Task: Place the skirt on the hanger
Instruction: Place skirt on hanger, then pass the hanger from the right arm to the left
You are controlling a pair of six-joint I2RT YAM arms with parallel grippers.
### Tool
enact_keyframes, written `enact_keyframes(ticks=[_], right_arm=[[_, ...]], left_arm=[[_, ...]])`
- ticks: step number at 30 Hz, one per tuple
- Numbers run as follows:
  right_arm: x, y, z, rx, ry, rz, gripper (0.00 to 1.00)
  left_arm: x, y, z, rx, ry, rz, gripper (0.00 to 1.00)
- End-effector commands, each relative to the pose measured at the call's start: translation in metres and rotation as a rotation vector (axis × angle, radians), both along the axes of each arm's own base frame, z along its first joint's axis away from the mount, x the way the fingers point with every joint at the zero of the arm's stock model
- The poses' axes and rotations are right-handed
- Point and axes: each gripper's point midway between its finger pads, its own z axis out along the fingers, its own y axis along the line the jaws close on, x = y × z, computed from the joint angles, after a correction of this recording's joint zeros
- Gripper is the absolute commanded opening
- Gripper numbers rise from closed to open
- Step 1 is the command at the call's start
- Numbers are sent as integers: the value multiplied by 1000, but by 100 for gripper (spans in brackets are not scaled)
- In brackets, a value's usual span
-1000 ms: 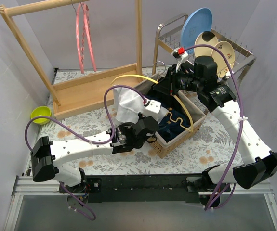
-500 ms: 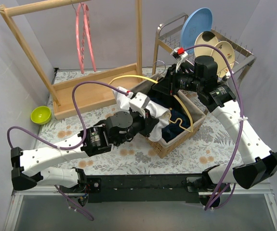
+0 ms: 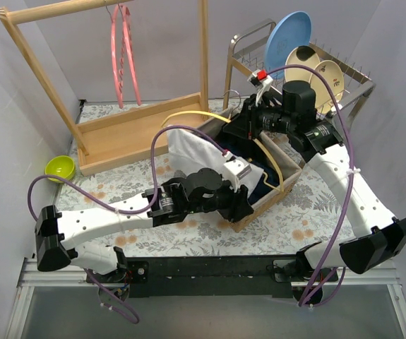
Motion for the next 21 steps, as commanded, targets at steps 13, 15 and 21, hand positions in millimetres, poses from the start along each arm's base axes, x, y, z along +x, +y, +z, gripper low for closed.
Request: enact_keyframes(ticks=[13,15,21], right_arm=[[-56,-26,107,-46,-570,201,1],[-59,-27,97,-81,-558,226,1],[-85,-18,74,-166,-592,407,1]], left_arm=[[31,176,113,-111,-230,484,81],[33,183,141,-116,-297,481,84],[32,176,178,-7,-438,364,89]])
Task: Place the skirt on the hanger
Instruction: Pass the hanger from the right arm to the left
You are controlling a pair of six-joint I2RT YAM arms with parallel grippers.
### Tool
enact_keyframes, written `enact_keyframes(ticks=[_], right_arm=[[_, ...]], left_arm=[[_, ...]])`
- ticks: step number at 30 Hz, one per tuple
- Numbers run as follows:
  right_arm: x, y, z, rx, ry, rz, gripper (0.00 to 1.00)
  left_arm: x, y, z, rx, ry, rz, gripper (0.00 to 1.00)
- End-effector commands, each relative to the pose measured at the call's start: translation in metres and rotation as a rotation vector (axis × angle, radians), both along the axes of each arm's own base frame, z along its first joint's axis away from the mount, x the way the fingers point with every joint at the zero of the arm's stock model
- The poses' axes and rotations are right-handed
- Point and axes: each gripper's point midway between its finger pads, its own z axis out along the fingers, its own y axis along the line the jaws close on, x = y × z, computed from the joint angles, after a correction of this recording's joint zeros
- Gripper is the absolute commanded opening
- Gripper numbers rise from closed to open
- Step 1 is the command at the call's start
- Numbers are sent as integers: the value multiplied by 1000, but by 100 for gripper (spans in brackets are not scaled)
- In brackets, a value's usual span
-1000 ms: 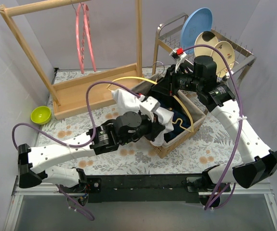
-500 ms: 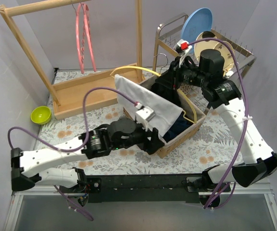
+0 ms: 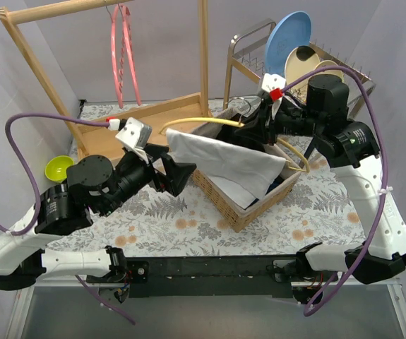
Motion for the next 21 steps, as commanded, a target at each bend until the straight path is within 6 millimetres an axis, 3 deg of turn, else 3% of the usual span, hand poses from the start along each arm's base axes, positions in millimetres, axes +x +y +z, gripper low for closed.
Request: enact_keyframes(ticks=[1,3,7,11,14,15,17,19,21], right_arm=[[-32,8,-3,-72,-105,175,1],[-47,14,-9,-92,-134,242,1],[-81,35,-21,-137,-175,383,1],[-99,48,-31,-173,-191,469,1],[-110,49,-31,-172,-204,528,1],[-112,49,-31,-170,-208,536,1],[-116,49,-34,-171,-208,564,1],[-118,50,-37,-172,-206,578,1],[-125,53,-42,-171,-194,616,1]], left_arm=[[-5,-2,8,196,-109,-98,91],[-8,-3,8,229,-129,-131,94],[-19,-12,-19,333,-97,-228,97],[-28,-19,-43,382,-63,-299,96],[-35,-13,-48,385,-90,-339,94],[-42,-16,-59,393,-89,-384,91],[-52,-12,-61,376,-105,-439,84],[-56,-14,-77,392,-85,-466,66],[-57,-16,-90,407,-59,-473,56]])
